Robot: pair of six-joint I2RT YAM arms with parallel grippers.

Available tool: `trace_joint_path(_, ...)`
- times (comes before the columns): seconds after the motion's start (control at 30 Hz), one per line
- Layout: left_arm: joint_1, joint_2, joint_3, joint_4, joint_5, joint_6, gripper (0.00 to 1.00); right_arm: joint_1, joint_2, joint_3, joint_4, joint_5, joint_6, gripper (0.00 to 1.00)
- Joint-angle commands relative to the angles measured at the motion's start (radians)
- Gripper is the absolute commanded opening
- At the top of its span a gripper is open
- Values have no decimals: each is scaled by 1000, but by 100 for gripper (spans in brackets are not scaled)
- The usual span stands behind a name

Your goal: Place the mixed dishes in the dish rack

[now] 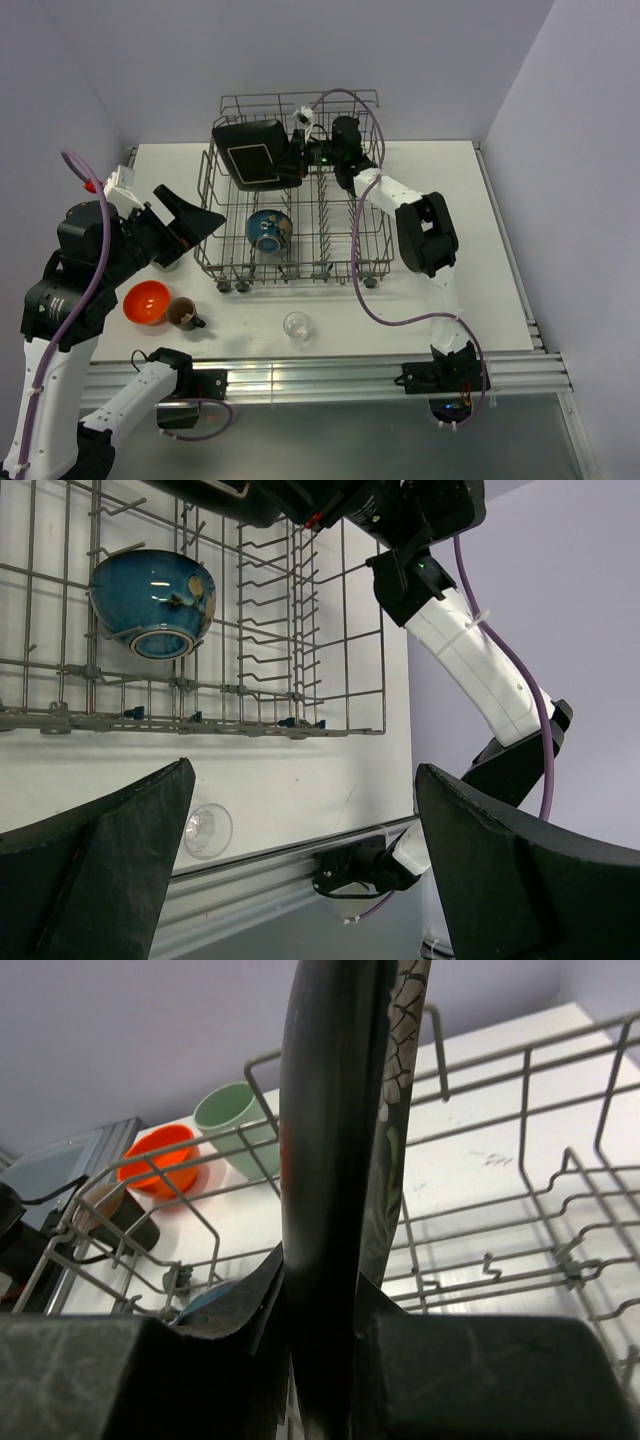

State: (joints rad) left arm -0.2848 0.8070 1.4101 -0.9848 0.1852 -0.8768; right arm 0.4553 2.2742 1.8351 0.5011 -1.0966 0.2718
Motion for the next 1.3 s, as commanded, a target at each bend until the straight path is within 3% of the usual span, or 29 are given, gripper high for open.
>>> trace_joint_path(0.0,1,-6,3,32,-1,15,99,-10,-45,113,155,3,-11,0)
trace_joint_path(0.27,1,-9,7,20,-7,18,99,-14,7,159,154,-11,7,0)
trace_joint_path(1.27,1,20,1,38,-9,25,99,-23,64,75,195,-25,35,0)
